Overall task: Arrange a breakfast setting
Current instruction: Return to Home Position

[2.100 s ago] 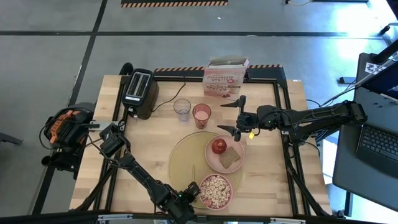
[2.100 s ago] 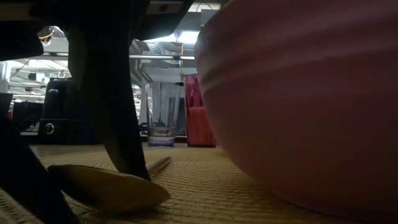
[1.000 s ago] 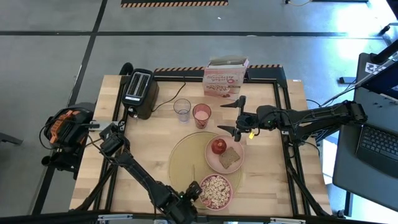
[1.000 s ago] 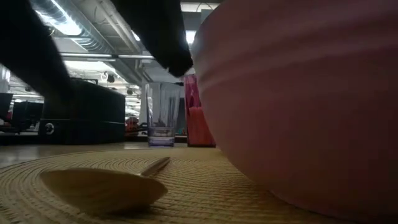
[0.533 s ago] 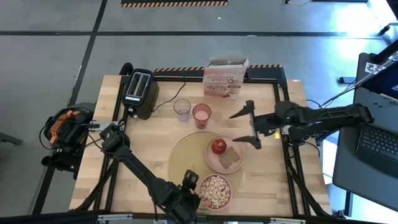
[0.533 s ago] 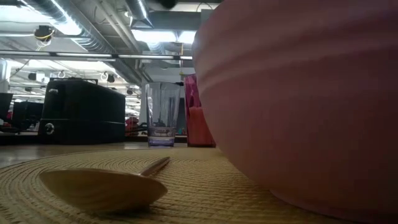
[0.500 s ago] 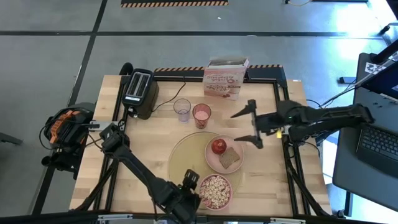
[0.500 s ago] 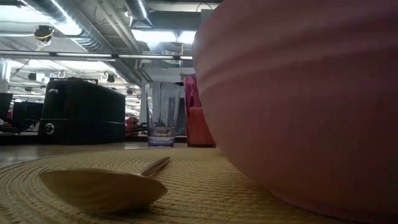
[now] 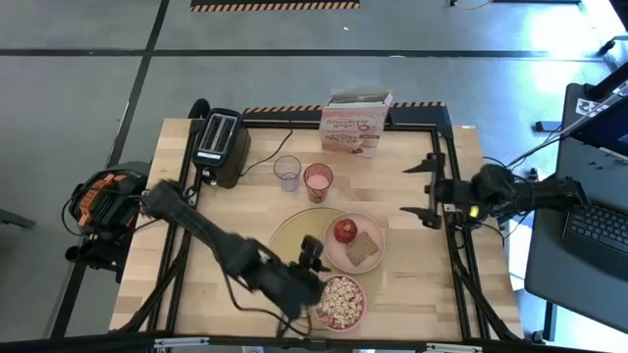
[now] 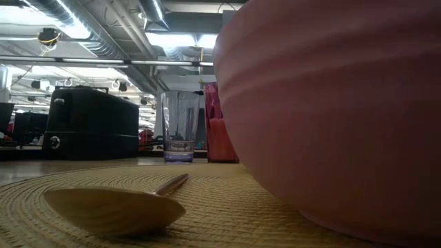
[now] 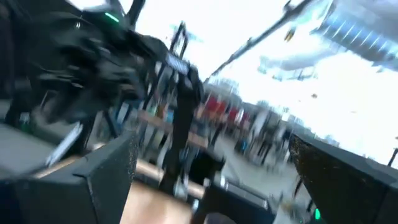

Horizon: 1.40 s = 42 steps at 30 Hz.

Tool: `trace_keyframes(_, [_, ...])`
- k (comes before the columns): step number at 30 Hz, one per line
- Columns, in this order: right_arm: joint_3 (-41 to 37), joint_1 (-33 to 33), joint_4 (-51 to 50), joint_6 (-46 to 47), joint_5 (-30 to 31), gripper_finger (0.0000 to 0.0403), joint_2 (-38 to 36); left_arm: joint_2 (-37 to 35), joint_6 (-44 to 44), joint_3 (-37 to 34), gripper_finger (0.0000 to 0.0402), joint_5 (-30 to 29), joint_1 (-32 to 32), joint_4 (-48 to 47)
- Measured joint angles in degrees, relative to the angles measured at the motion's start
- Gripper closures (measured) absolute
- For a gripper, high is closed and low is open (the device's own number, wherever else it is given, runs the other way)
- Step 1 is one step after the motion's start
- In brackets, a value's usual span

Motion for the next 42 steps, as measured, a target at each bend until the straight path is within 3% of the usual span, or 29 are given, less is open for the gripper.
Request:
trace_keyframes(5, [-9.87, 0.0, 8.56, 0.58, 0.23, 0.0017, -12.44, -15.94, 3.29, -12.15, 0.025, 0.75, 3.6, 10.71])
trace_keyframes(10, [-14.44, -0.07, 5.16, 0.84, 3.25, 0.0017, -25.4, -36.61, 3.46, -31.59, 0.025, 1.18, 5.34, 25.63])
trace_keyframes(18, [-13.45, -0.07, -7.01, -0.12, 7.99, 0.0017, -26.26, -69.85, 0.42, -69.55, 0.025, -6.49, 1.46, 47.37])
trace_keyframes(23, [-13.74, -0.07, -9.37, 1.28, 8.69, 0.0017, -26.19, -84.76, -2.13, -88.75, 0.025, -10.3, -2.62, 60.15])
trace_keyframes(29, [-18.33, -0.07, -7.59, 3.38, 11.67, 0.0017, -26.19, -94.98, 0.01, -102.77, 0.025, -15.81, -5.64, 67.46])
trace_keyframes(33, [-22.32, -0.04, -4.71, 5.35, 12.21, 0.0017, -26.19, -98.75, 0.16, -109.32, 0.025, -15.94, -6.34, 72.39])
trace_keyframes(38, [-23.5, -0.04, -4.55, 6.55, 10.14, 0.0017, -26.19, -99.88, 0.18, -109.73, 0.025, -14.2, -6.84, 69.66])
trace_keyframes(42, [-23.5, -0.05, -5.39, 5.74, 10.69, 0.0017, -26.19, -100.04, 3.21, -109.73, 0.025, -10.26, -6.82, 72.98])
